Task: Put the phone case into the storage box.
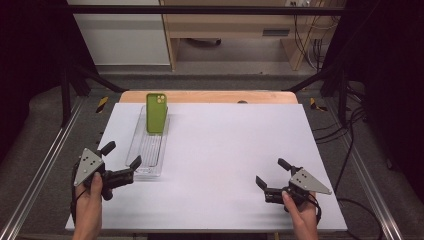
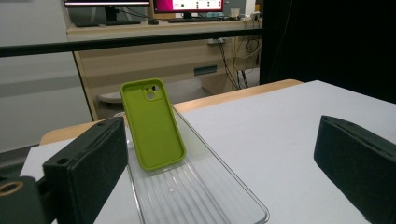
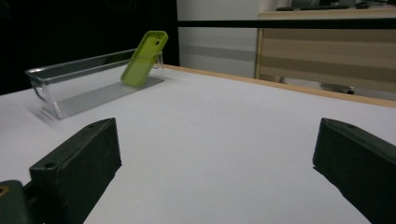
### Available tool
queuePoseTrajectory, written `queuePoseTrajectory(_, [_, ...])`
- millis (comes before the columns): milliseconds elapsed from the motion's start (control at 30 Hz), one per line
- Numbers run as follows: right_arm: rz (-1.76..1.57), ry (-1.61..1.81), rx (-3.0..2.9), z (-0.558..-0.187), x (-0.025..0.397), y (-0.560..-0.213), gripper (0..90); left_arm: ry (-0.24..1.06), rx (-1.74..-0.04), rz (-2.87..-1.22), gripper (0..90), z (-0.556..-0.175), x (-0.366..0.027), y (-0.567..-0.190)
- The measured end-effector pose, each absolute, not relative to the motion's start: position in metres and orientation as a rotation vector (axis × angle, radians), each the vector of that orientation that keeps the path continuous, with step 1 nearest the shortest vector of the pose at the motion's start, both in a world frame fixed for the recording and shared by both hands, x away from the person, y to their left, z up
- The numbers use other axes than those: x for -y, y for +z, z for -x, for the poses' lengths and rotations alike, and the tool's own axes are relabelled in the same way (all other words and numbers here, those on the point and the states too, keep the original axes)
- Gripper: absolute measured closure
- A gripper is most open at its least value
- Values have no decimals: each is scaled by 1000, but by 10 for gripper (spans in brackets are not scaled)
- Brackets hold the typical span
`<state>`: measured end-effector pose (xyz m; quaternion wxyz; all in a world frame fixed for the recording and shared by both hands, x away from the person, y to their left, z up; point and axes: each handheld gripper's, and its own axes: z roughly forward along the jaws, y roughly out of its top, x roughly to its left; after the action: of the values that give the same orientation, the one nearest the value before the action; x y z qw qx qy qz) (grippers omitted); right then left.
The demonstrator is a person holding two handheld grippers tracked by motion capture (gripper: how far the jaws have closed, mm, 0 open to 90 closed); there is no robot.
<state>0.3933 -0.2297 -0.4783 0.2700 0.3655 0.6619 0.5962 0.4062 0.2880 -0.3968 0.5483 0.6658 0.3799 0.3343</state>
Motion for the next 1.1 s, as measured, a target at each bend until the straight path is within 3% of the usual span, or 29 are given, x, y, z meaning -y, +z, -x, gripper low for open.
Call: queuePoseTrajectory(1100, [-974, 1573, -1786, -393, 230, -479, 8, 726, -887, -1544, 33, -397, -302, -425])
